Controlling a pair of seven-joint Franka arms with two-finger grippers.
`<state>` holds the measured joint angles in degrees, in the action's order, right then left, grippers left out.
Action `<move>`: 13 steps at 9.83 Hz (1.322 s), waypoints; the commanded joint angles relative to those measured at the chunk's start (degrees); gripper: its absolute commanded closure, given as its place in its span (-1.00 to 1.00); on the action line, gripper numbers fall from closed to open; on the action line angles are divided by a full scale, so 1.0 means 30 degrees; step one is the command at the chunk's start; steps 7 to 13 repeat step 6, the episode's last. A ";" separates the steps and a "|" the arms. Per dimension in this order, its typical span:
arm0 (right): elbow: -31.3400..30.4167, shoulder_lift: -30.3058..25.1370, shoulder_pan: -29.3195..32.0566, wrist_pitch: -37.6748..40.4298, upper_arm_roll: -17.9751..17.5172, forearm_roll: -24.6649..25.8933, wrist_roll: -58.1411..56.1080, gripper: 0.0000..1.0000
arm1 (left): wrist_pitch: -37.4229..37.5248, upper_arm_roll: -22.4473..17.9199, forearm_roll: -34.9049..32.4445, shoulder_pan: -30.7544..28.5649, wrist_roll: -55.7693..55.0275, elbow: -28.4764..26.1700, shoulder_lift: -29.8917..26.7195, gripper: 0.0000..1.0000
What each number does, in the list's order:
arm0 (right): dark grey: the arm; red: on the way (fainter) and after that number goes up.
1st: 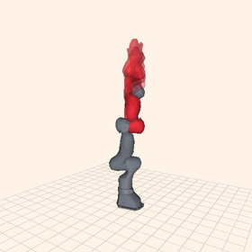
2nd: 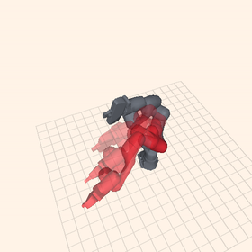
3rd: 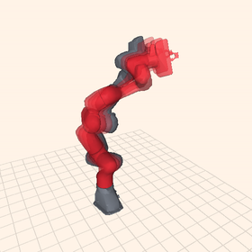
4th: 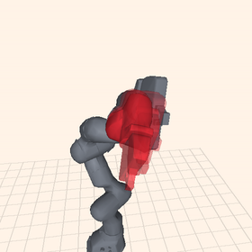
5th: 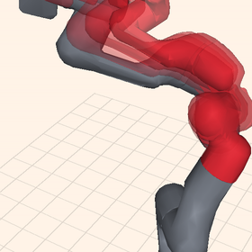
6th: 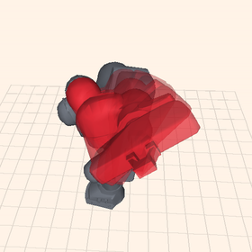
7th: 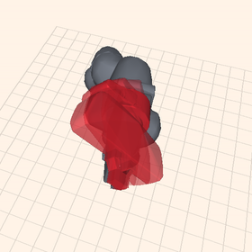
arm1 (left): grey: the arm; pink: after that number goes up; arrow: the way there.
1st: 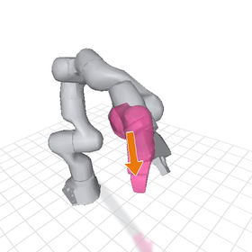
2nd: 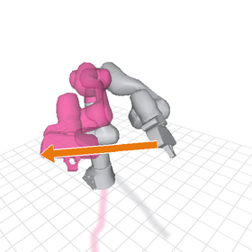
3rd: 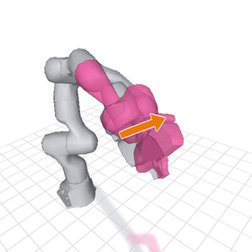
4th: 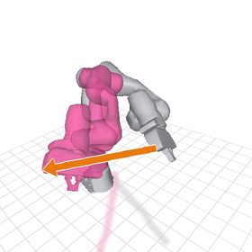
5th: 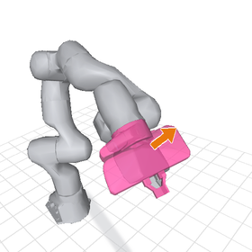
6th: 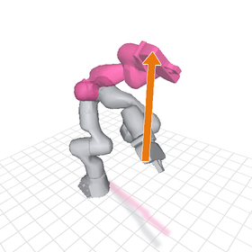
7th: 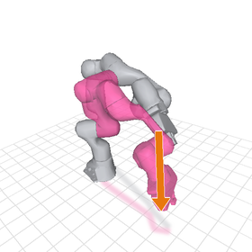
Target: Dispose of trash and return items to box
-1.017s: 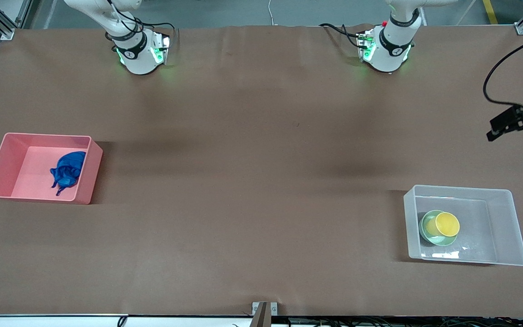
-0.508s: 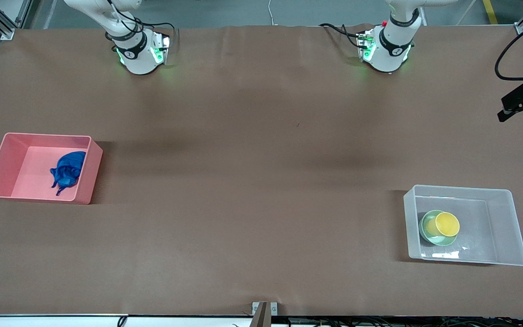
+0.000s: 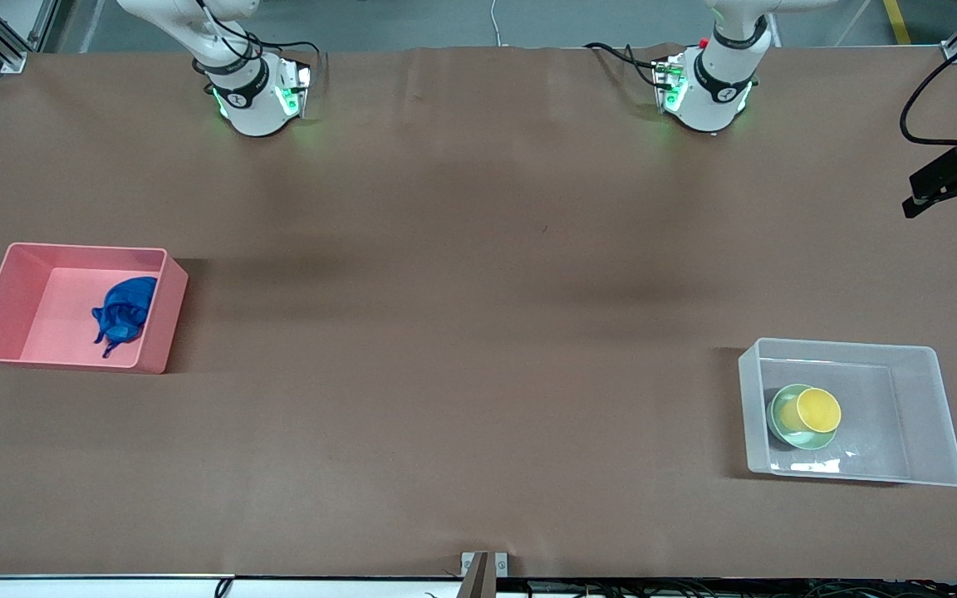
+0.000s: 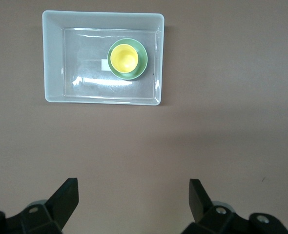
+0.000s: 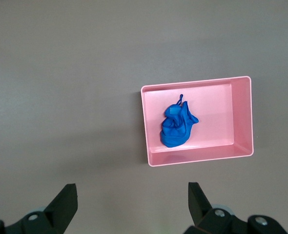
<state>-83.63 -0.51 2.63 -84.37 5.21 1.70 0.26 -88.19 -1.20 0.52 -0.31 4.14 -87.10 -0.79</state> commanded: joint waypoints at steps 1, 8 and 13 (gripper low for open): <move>0.0161 0.0023 0.0033 0.0087 -0.0036 0.0019 0.0293 -1.00 | 0.0360 0.0106 -0.0437 -0.0043 -0.0179 -0.0880 -0.0294 -1.00; 0.0161 0.0023 0.0033 0.0087 -0.0036 0.0019 0.0293 -1.00 | 0.0741 0.0193 -0.0437 -0.0043 -0.0678 -0.0851 -0.0294 -1.00; 0.0161 0.0023 0.0033 0.0087 -0.0036 0.0019 0.0293 -1.00 | 0.0741 0.0193 -0.0437 -0.0043 -0.0678 -0.0851 -0.0294 -1.00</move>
